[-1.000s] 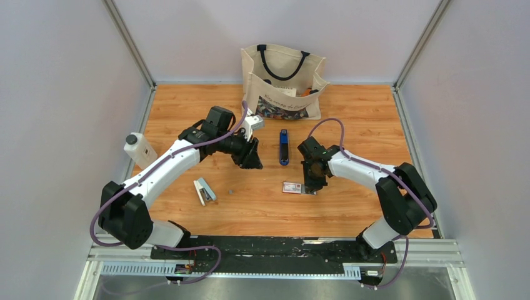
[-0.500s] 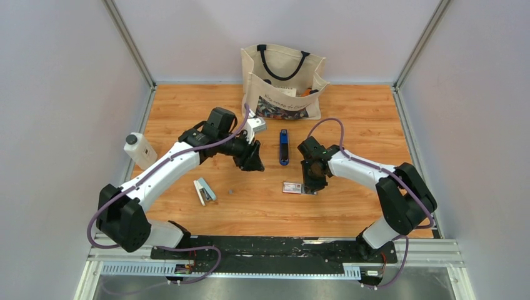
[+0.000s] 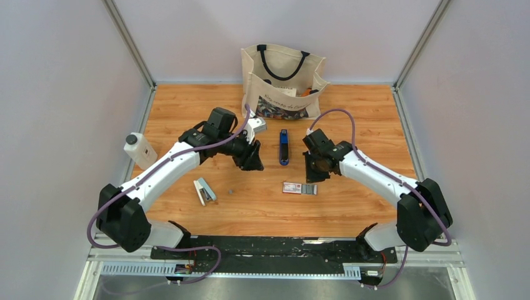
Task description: Unload the staples from the stapler
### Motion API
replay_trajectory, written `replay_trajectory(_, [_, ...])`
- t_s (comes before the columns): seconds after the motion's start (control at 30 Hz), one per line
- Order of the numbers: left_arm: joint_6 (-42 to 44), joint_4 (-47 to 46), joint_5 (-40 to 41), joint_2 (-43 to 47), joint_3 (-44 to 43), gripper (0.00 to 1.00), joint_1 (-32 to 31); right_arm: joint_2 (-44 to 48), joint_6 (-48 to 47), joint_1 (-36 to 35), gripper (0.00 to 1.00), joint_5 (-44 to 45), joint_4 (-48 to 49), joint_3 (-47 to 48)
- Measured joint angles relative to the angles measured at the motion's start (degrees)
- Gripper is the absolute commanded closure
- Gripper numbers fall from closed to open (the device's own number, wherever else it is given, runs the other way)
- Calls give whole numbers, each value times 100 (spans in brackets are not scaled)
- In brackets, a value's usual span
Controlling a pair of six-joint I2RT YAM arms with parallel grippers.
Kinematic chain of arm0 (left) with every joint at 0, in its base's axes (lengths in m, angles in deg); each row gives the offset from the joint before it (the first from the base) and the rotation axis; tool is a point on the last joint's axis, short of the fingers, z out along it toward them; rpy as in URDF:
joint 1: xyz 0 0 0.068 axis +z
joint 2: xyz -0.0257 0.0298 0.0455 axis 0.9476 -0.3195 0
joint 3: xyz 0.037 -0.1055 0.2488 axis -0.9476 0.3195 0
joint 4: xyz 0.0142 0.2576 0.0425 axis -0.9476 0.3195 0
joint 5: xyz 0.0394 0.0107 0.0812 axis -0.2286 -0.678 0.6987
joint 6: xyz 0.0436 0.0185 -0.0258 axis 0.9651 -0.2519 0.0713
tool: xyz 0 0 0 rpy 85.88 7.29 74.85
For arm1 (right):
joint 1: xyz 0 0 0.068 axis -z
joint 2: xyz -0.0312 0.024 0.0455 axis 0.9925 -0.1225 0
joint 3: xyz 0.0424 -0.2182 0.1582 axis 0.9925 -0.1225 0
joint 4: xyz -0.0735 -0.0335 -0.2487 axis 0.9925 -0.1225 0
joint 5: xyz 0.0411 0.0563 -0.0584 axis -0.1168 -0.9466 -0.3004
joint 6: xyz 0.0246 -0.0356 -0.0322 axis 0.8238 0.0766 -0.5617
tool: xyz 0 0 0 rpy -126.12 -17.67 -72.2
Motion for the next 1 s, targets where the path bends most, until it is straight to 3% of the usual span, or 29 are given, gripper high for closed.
replay_trajectory(0.33, [282,144,404,-444,-24,52,-133,96,-37,197,99,-380,177,-433])
replay_trajectory(0.73, [632,227,767,-1451,-258,53,-610,61,-63,348,100,-1034,807,-999])
replay_trajectory(1.0, [719,229,807,-1506,-326,53,-649,-323,-219,789,100,-1318,1121,-999])
